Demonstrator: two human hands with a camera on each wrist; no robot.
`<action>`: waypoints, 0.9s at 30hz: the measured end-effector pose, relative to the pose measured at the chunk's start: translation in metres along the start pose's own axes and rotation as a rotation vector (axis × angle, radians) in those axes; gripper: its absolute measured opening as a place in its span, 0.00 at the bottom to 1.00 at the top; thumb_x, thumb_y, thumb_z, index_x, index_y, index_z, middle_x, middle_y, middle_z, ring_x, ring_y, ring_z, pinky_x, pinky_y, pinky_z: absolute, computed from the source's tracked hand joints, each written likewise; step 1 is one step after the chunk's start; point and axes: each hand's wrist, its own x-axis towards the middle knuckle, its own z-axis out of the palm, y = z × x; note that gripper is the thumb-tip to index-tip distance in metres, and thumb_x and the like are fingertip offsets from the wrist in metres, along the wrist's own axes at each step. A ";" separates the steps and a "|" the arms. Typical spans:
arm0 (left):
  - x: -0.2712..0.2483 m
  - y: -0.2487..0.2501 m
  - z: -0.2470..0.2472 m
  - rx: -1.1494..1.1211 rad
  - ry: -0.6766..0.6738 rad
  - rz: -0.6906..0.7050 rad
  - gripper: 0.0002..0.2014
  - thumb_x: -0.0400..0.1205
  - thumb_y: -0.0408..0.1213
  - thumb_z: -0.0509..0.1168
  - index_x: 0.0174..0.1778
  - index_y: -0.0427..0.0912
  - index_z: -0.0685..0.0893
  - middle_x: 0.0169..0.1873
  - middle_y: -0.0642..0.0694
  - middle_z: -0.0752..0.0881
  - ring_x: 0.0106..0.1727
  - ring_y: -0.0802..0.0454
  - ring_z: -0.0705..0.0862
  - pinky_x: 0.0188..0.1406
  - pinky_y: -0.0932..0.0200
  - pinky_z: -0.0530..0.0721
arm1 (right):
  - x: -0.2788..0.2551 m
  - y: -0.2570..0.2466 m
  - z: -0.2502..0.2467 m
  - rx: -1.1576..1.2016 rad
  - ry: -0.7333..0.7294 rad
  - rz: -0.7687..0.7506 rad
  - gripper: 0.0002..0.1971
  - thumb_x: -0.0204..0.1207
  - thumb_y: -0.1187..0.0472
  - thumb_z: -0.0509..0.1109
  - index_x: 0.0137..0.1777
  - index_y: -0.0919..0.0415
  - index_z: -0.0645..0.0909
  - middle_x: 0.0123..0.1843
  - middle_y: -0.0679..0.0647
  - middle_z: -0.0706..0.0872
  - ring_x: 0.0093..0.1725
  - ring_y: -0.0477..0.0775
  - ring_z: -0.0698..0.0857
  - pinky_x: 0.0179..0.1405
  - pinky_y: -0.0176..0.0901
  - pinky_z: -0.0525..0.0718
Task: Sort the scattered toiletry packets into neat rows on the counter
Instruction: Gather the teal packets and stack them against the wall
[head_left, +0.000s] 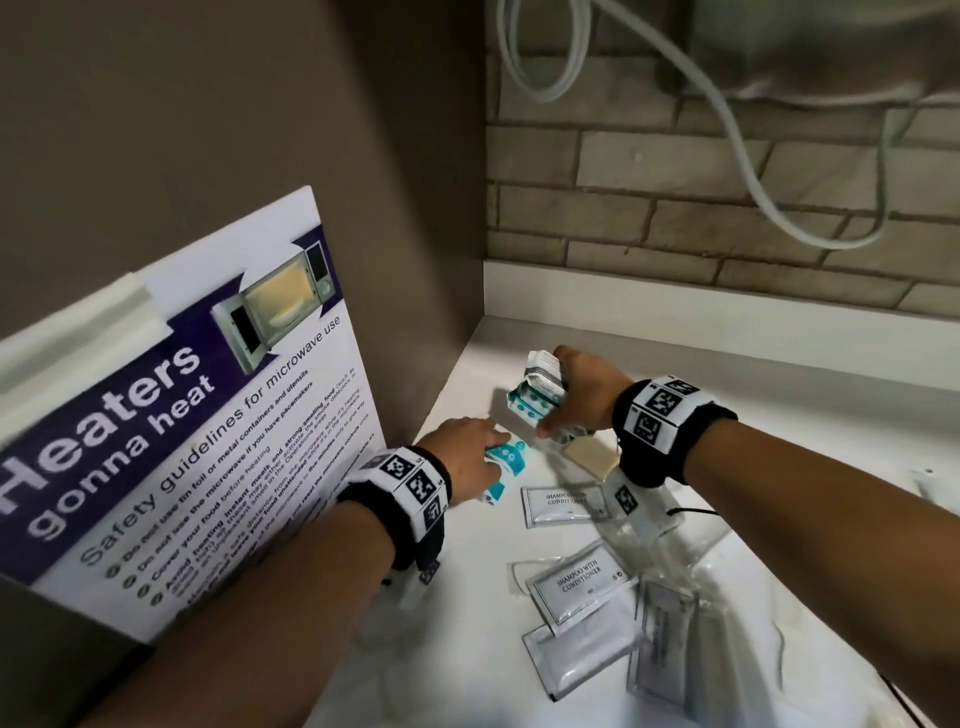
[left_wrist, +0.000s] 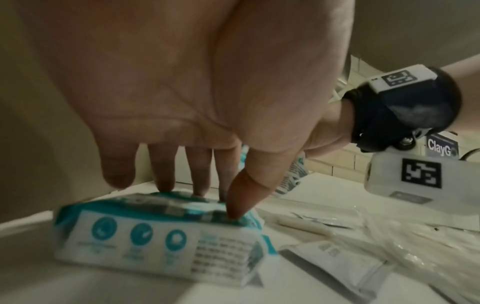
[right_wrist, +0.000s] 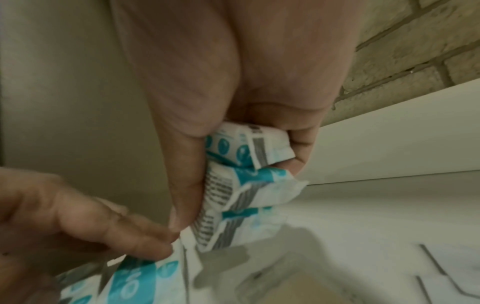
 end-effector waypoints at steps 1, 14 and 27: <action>0.000 -0.001 -0.002 0.002 -0.003 -0.008 0.26 0.82 0.43 0.62 0.79 0.54 0.71 0.82 0.51 0.66 0.81 0.47 0.65 0.81 0.53 0.61 | 0.001 0.000 -0.001 0.001 -0.006 -0.001 0.31 0.55 0.58 0.87 0.53 0.54 0.71 0.47 0.50 0.84 0.47 0.55 0.84 0.41 0.42 0.84; 0.024 0.026 -0.032 -1.114 0.232 -0.204 0.21 0.81 0.47 0.67 0.69 0.50 0.73 0.54 0.44 0.85 0.45 0.37 0.92 0.51 0.40 0.90 | 0.016 -0.010 -0.006 0.164 -0.036 -0.157 0.36 0.49 0.54 0.89 0.56 0.56 0.74 0.50 0.51 0.87 0.50 0.53 0.87 0.51 0.48 0.86; 0.049 0.003 -0.044 -1.137 0.651 -0.181 0.09 0.82 0.33 0.62 0.55 0.51 0.79 0.52 0.41 0.88 0.46 0.45 0.90 0.40 0.51 0.90 | 0.025 0.018 -0.032 0.307 0.251 -0.065 0.20 0.71 0.60 0.76 0.59 0.63 0.72 0.47 0.56 0.81 0.39 0.55 0.81 0.34 0.40 0.74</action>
